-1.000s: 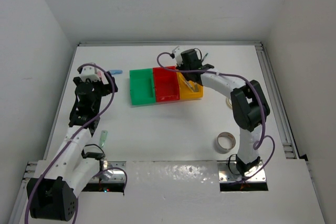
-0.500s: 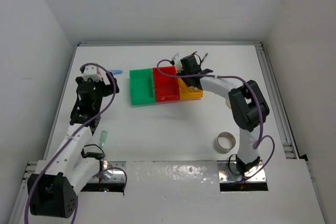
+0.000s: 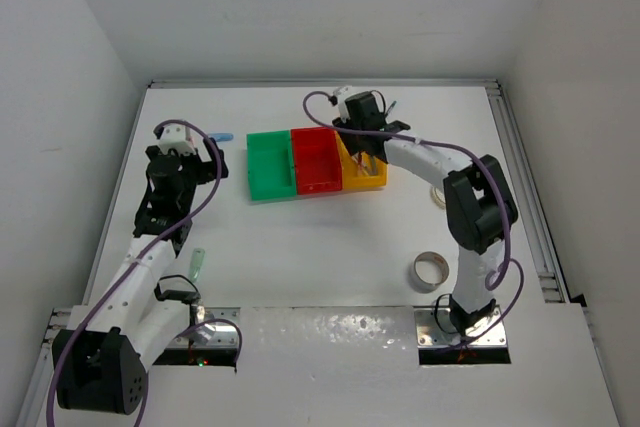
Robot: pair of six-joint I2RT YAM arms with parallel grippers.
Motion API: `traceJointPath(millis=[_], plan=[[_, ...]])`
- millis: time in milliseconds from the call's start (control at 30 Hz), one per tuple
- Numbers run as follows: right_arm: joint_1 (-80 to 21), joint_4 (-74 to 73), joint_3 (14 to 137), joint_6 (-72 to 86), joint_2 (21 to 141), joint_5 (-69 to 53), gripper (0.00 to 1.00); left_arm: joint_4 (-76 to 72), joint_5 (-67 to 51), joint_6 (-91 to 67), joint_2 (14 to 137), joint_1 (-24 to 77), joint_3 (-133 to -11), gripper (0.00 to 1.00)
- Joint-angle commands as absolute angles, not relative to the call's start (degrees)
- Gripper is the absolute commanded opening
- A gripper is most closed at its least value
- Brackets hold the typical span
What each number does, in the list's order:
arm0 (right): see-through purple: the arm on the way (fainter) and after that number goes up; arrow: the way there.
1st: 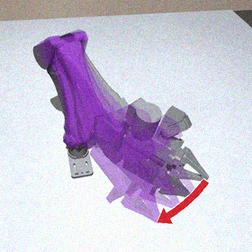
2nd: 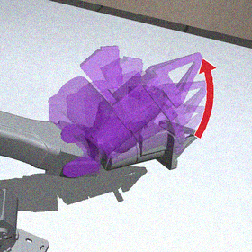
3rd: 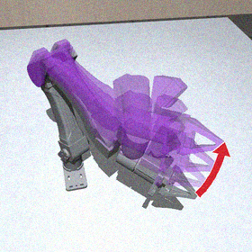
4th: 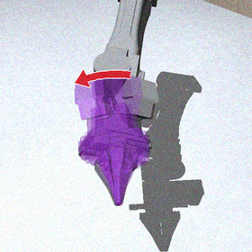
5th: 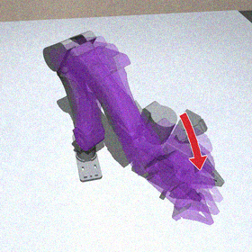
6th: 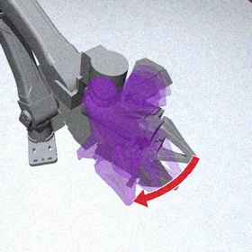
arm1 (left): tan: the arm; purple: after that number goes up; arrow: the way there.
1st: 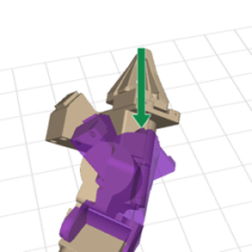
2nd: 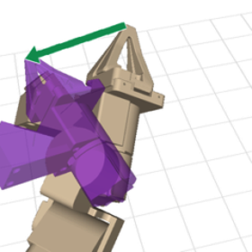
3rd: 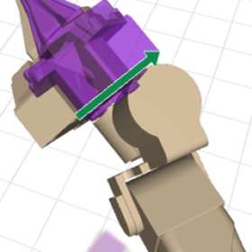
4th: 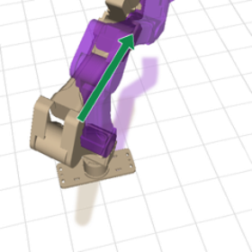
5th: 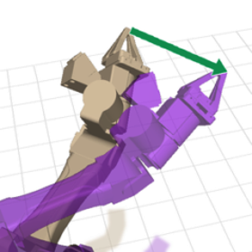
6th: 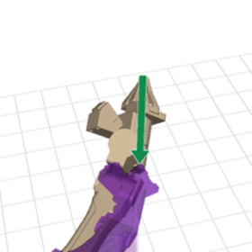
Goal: Sort the stationery into containers
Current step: Place the pen in the storage box, then pick up the pen from the center of the board.
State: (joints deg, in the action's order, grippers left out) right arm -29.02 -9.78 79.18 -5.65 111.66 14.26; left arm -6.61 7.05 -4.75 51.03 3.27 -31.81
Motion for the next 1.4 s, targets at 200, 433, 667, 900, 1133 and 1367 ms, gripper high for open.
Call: traceJointPath(millis=[200,433,667,900,1133,1367], plan=[[-19.87,-13.25,97.61,39.75,110.64,15.73,0.53,-6.15,5.19,-3.17,54.22,2.64,-37.61,0.96],[-15.21,-26.45,121.54,50.18,129.97,22.76,0.58,-4.75,5.1,-1.85,58.36,2.37,-42.62,0.95],[-11.6,-23.73,125.41,57.57,140.08,20.13,0.54,-3.6,6.41,-1.85,62.05,2.37,-45.17,0.95],[-11.25,-24.17,130.43,57.92,146.69,23.81,0.5,-4.56,6.68,-2.55,68.63,2.2,-48.42,0.95],[-10.72,-28.03,131.13,59.94,148.88,24.17,0.42,-8.08,6.86,-2.29,75.23,1.23,-52.64,0.95],[-10.63,-31.11,131.31,59.77,149.68,24.87,0.4,-11.25,6.15,-1.93,81.11,0.0,-57.21,0.95]])
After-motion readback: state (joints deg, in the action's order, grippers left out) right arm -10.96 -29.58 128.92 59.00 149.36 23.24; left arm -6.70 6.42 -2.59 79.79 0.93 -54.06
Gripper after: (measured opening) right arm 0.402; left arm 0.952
